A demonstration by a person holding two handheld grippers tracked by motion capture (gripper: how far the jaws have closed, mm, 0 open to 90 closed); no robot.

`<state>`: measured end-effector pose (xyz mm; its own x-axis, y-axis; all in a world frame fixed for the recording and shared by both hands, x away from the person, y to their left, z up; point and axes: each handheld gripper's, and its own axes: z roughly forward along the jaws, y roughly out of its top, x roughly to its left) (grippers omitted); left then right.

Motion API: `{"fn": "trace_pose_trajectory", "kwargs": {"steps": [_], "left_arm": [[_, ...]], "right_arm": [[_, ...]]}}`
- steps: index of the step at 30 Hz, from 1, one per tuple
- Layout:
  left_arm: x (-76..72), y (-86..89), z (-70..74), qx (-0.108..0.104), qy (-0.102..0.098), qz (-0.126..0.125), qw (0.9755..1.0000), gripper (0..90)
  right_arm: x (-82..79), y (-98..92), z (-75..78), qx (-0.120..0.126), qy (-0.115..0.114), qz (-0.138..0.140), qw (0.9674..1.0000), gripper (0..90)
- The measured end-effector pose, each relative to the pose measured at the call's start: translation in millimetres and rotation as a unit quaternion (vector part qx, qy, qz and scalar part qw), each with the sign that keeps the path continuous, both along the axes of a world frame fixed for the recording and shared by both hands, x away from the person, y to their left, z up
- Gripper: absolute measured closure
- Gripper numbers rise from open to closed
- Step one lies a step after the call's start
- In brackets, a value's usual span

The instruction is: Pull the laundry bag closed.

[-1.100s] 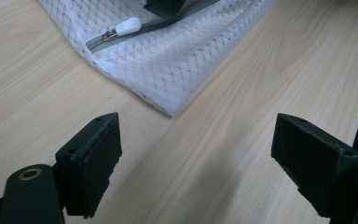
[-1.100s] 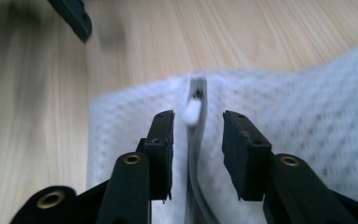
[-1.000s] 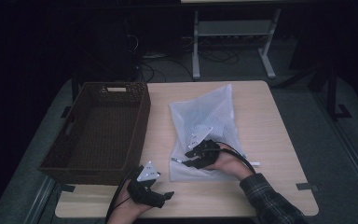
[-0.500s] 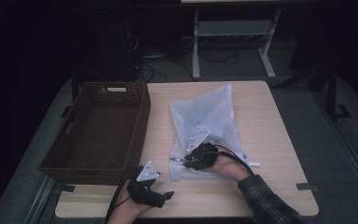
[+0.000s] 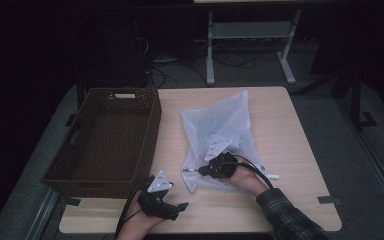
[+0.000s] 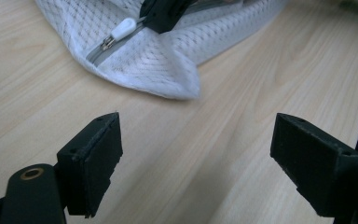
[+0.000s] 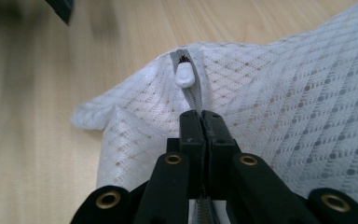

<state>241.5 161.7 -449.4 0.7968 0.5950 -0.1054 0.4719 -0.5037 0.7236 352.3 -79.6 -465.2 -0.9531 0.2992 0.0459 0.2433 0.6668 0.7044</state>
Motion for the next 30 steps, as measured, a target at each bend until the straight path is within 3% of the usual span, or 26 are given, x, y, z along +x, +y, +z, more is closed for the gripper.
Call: {"fn": "trace_pose_trajectory", "kwargs": {"steps": [5,8,14,21,30], "left_arm": [[5.0,-4.2,4.4,-0.009,-0.002,0.002,1.0000,17.3],[11.1,-8.9,7.1,-0.015,-0.003,0.003,0.9999,17.5],[29.4,-22.7,7.6,-0.027,0.015,0.000,0.9995,22.9],[55.0,-30.6,4.2,-0.042,0.031,0.009,0.9986,27.6],[75.5,-31.4,3.1,-0.078,0.047,0.020,0.9956,43.2]], "right_arm": [[-0.3,-15.5,10.4,0.033,-0.007,-0.007,0.9994,87.9],[-1.6,-24.6,13.2,0.036,-0.013,-0.007,0.9993,87.9],[-3.1,-38.6,14.1,0.036,-0.014,-0.010,0.9992,87.9],[-2.9,-42.8,16.7,0.046,-0.016,-0.012,0.9987,87.9],[-3.6,-44.5,18.3,0.057,-0.020,-0.012,0.9981,87.9]]}}
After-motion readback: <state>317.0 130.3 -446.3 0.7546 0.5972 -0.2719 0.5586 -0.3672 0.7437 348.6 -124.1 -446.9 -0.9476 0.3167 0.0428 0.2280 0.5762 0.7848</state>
